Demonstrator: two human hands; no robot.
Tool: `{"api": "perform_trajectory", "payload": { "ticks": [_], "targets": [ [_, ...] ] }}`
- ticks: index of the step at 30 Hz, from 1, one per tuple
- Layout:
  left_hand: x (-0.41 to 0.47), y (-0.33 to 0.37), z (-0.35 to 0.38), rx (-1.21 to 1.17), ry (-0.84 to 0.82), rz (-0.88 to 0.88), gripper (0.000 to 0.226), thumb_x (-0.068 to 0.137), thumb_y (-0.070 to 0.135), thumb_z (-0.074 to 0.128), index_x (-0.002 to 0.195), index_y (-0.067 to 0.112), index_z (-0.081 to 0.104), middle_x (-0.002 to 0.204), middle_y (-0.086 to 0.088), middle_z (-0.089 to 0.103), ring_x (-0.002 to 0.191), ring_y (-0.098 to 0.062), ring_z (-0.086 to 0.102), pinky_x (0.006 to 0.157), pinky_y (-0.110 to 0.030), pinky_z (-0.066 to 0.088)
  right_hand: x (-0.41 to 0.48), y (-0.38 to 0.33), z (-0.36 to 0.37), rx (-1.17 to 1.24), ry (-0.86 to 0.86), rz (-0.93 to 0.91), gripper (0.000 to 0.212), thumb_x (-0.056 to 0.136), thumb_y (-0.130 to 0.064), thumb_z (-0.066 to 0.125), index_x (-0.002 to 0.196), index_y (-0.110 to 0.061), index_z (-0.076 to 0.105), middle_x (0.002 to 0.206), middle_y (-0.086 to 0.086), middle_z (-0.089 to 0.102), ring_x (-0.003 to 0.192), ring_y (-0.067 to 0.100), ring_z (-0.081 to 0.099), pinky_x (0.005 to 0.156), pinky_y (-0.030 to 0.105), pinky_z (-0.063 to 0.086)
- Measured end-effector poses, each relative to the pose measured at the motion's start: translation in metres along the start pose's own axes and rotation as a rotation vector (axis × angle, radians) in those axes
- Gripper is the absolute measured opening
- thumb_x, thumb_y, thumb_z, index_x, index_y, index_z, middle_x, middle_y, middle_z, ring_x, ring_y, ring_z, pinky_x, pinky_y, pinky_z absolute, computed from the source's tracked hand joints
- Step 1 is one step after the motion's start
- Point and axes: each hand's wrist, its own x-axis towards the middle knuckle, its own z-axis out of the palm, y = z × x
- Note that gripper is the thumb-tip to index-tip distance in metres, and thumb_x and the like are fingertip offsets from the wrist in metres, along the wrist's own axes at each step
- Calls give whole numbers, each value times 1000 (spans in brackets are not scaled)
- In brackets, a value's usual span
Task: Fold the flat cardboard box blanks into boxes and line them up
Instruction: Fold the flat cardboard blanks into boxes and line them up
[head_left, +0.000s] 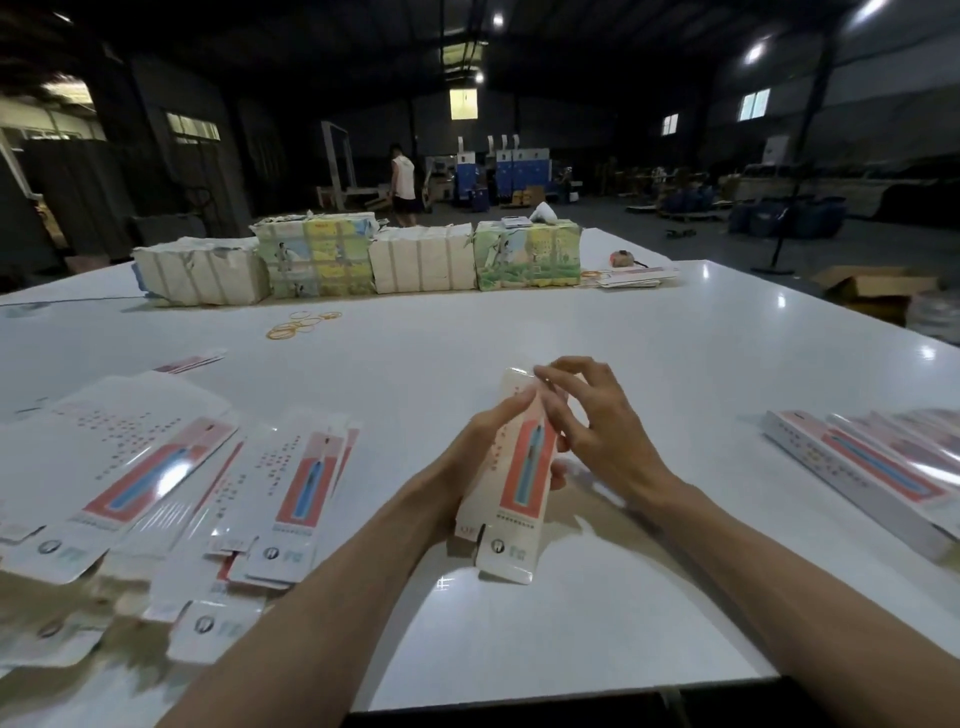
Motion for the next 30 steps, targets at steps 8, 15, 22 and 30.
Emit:
{"api": "perform_trajectory", "payload": {
  "ticks": [8,15,22,30],
  "targets": [
    [-8,9,10,-132,119,47,68,101,76,34,105,24,78,97,-15,75,76,-29,76,69,-37,62,1,-5,0,167,-1,4,11,103,-23,65,100,-16,74,139,-6,54,130,14,50,96,31,59],
    [-11,5,8,-75,92,-2,67,104,71,33,117,20,74,110,-21,76,86,-39,77,73,-41,63,5,-2,-2,21,71,1,35,106,-30,60,137,-14,65,142,-3,58,131,12,50,105,39,54],
    [-7,-1,1,-32,82,-6,70,104,68,36,134,9,61,120,-25,73,90,-41,75,80,-47,61,6,2,-10,46,99,-45,22,101,-26,69,118,-14,77,122,-8,69,117,12,58,100,35,54],
    [-3,8,7,-57,-52,-35,72,105,68,28,129,12,67,116,-20,72,84,-31,74,76,-40,62,14,-7,-22,330,102,142,10,99,-21,71,95,-15,78,130,-4,62,120,18,58,93,26,56]
  ]
}}
